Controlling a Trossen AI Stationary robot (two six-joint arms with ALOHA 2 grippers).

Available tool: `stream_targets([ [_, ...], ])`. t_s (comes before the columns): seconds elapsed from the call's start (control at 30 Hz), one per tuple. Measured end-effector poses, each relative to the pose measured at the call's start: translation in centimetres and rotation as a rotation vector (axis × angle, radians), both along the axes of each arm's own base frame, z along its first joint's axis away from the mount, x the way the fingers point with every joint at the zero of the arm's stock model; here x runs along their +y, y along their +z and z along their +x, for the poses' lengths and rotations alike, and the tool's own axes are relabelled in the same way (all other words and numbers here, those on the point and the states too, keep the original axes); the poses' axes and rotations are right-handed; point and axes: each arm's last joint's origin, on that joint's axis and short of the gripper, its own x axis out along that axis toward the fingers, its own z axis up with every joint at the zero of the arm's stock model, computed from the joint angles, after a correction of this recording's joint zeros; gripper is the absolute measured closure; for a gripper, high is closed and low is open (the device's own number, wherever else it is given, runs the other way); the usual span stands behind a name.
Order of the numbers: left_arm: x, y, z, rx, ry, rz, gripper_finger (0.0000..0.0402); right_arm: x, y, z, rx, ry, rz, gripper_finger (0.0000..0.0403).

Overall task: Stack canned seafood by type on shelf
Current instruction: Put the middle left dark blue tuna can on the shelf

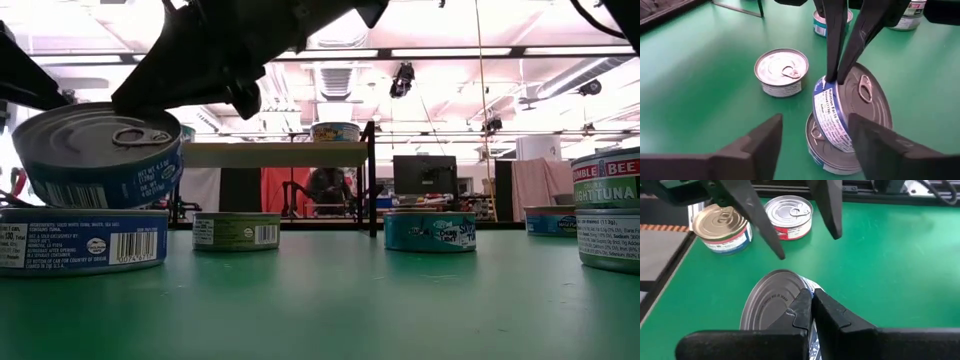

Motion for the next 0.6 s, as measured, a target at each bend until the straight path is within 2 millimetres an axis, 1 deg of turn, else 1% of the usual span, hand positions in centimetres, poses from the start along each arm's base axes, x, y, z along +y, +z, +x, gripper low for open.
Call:
stream_targets([
  [0.07, -0.3, -0.2, -0.2, -0.028, -0.034, 0.026, 0.0159, 0.2, 0.0, 0.0, -0.004, 0.0, -0.021, 0.0394],
  [0.17, -1.0, -0.1, -0.4, -0.043, -0.091, 0.037, 0.0142, 0.4, 0.0, -0.1, -0.01, 0.0, -0.051, 0.0394],
  [0.27, -1.4, 0.0, -0.6, -0.065, -0.097, -0.012, 0.0138, 0.4, 0.0, -0.1, -0.013, -0.004, -0.064, 0.0394],
  [0.4, -1.4, -0.7, -0.7, -0.078, -0.068, -0.118, 0.0138, 0.5, 0.0, -0.1, -0.015, 0.004, -0.075, 0.0394],
  [0.6, -0.3, -2.2, -1.3, -0.141, 0.019, -0.18, 0.0138, 0.9, 0.1, -0.2, -0.025, 0.021, -0.107, 0.0394],
])
